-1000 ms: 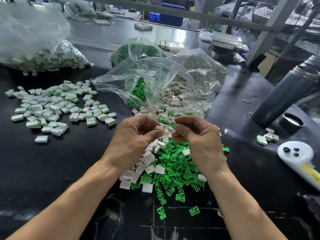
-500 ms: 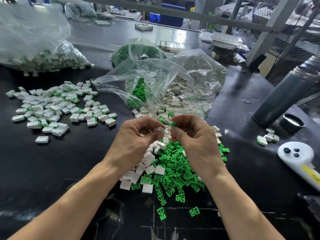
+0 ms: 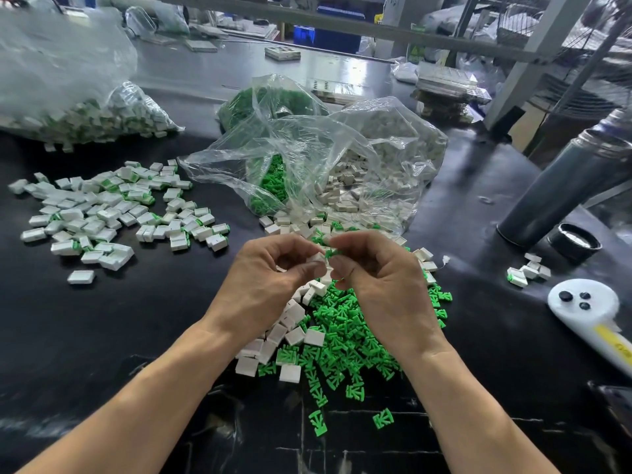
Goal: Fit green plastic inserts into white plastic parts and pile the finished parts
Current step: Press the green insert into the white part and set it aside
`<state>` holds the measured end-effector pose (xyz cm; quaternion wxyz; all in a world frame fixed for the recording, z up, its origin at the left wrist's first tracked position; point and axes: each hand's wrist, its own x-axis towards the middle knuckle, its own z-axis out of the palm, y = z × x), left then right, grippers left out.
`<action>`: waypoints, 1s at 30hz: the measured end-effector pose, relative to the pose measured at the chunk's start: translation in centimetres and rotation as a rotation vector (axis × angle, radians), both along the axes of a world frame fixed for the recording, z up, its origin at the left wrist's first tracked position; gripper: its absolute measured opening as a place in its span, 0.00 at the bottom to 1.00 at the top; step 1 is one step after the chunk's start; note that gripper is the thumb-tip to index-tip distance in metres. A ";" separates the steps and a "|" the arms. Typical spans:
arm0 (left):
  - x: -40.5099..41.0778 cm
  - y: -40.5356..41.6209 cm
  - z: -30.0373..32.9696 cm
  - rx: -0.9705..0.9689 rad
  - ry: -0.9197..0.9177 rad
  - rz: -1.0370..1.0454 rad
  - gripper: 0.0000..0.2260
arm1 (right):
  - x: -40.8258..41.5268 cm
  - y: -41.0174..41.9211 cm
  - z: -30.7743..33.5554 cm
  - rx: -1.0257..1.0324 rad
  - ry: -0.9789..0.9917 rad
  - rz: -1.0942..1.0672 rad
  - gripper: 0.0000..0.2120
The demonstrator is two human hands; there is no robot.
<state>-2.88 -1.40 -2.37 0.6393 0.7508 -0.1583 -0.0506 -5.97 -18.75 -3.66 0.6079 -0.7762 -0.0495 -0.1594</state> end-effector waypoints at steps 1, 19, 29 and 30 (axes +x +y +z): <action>0.0 0.0 0.0 0.001 0.000 0.000 0.04 | 0.0 0.0 0.0 0.006 0.003 -0.001 0.11; 0.4 0.2 -0.4 0.003 -0.046 0.009 0.05 | -0.1 0.1 0.3 0.177 0.098 0.032 0.06; 0.7 0.0 -0.5 0.009 -0.029 0.056 0.04 | 0.0 0.3 -0.1 0.057 0.087 -0.040 0.10; 0.7 0.0 -0.5 0.015 -0.032 0.061 0.04 | 0.0 0.4 -0.2 0.028 0.087 -0.052 0.10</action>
